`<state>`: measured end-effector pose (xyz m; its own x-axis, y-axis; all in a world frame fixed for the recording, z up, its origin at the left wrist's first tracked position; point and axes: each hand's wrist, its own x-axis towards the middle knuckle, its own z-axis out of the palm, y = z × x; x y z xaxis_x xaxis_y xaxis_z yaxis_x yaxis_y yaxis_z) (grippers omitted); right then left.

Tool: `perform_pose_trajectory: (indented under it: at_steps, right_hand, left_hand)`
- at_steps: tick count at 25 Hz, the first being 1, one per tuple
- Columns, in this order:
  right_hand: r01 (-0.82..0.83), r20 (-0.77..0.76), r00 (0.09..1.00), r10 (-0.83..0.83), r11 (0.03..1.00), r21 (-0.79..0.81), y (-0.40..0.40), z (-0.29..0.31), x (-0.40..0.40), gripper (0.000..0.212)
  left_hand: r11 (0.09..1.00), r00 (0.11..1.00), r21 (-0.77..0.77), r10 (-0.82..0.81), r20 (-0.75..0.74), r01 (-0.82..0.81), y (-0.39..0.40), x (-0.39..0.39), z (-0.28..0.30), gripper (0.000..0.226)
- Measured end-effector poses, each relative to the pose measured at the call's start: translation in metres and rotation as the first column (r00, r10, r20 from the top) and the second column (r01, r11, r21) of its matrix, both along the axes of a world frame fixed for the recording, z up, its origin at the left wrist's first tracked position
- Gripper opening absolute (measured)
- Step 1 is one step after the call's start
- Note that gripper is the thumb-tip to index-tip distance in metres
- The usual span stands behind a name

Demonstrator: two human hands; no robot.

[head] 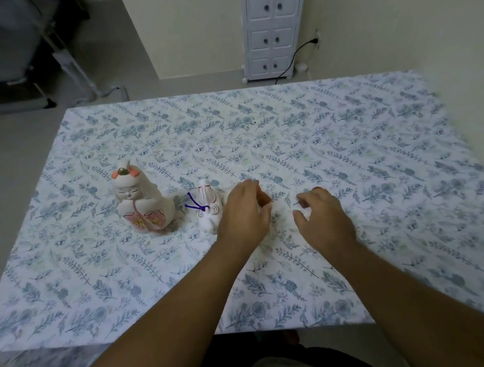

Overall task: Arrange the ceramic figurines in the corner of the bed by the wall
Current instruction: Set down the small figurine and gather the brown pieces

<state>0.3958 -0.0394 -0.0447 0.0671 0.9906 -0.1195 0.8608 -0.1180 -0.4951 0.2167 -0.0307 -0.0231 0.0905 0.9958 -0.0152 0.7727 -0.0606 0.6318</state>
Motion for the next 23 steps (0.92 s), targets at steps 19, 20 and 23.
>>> perform_pose_trajectory:
  at_steps: [19,20,23]
  right_hand:
    - [0.241,-0.331,0.898,-0.29,0.954,-0.18,0.063,-0.04,0.006,0.049]
    - [0.217,-0.38,0.886,-0.266,0.962,-0.167,0.064,-0.04,0.002,0.05]
    - [0.139,-0.401,0.896,-0.188,0.979,-0.148,0.063,-0.039,-0.007,0.06]
  left_hand:
    - [0.945,0.998,-0.323,0.039,-0.054,-0.055,0.093,0.008,-0.054,0.057]
    - [0.942,0.998,-0.332,0.027,-0.057,-0.044,0.093,0.01,-0.054,0.057]
    - [0.948,1.0,-0.317,0.01,-0.007,-0.012,0.095,0.011,-0.053,0.048]
